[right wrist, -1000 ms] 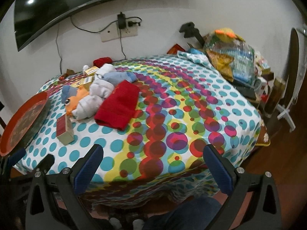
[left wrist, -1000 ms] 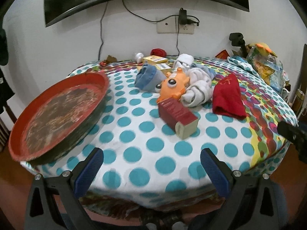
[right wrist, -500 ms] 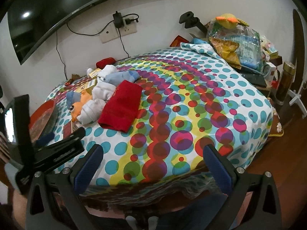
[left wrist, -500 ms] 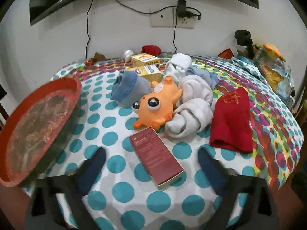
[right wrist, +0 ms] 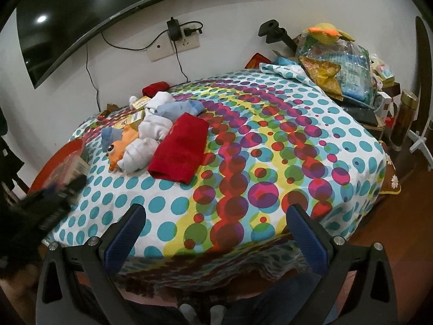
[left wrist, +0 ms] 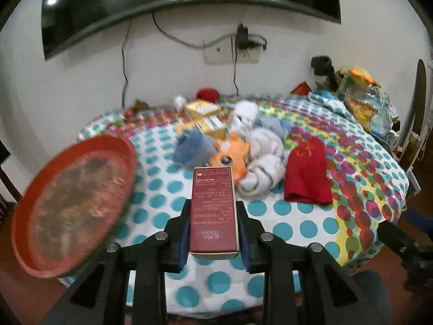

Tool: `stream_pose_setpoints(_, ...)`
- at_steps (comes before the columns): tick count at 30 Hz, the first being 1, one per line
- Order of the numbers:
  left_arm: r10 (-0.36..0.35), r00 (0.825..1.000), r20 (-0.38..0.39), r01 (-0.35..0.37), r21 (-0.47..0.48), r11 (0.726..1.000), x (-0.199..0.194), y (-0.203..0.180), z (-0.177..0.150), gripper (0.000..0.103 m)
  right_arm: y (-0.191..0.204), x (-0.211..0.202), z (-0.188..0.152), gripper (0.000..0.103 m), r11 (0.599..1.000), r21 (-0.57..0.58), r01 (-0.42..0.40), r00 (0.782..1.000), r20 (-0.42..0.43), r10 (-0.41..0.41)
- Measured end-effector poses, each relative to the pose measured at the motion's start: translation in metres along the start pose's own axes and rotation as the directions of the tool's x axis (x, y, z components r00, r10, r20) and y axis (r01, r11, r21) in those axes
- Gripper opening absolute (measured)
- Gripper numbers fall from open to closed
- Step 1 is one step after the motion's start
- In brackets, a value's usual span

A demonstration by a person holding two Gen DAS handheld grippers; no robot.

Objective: Organize objects
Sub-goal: 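Reach the left gripper to the maroon box and grasp it, then carry the maroon box with the left gripper into the red tray and release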

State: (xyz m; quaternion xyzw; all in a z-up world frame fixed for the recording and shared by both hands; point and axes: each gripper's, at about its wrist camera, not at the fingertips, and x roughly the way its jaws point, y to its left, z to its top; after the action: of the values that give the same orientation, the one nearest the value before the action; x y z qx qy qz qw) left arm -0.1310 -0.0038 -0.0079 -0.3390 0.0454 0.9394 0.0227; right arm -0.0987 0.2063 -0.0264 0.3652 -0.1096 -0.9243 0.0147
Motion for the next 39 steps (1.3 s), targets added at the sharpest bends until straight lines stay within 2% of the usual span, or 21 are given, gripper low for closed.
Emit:
stream_pose_setpoints(7,0.085,0.994,0.070,-0.082,-0.042,0.996,-0.045,0.039,0.025,0.029,0.006,-0.008,-0.005,0.103,1.000,-0.019,-0.010,1.000,0.008,0.010)
stream_pose_setpoints(16,0.231,0.968,0.095,-0.216,-0.144,0.966,-0.073,0.111,0.054,0.029,0.006,-0.014,-0.008,0.103,0.999,-0.006,-0.040,0.999,-0.003,0.040)
stream_pose_setpoints(19,0.299,0.951,0.076,-0.285,-0.157,0.946,-0.071,0.135,0.061,0.029,0.008,-0.016,-0.008,0.103,0.999,-0.009,-0.050,0.999,0.001,0.050)
stream_pose_setpoints(26,0.381,0.925,-0.008,-0.375,-0.199,0.906,-0.049,0.192,0.058,0.029,0.006,-0.013,-0.008,0.103,0.998,0.000,-0.056,0.998,-0.007,0.056)
stream_pose_setpoints(35,0.430,0.898,-0.092,-0.439,-0.260,0.860,-0.037,0.271,0.063,0.029,0.007,-0.002,-0.008,0.103,0.998,0.010,-0.063,0.997,-0.037,0.063)
stream_pose_setpoints(39,0.411,0.903,-0.126,-0.429,-0.320,0.845,-0.028,0.304,0.069,0.029,0.009,-0.001,-0.009,0.103,0.998,-0.003,-0.061,0.997,-0.037,0.061)
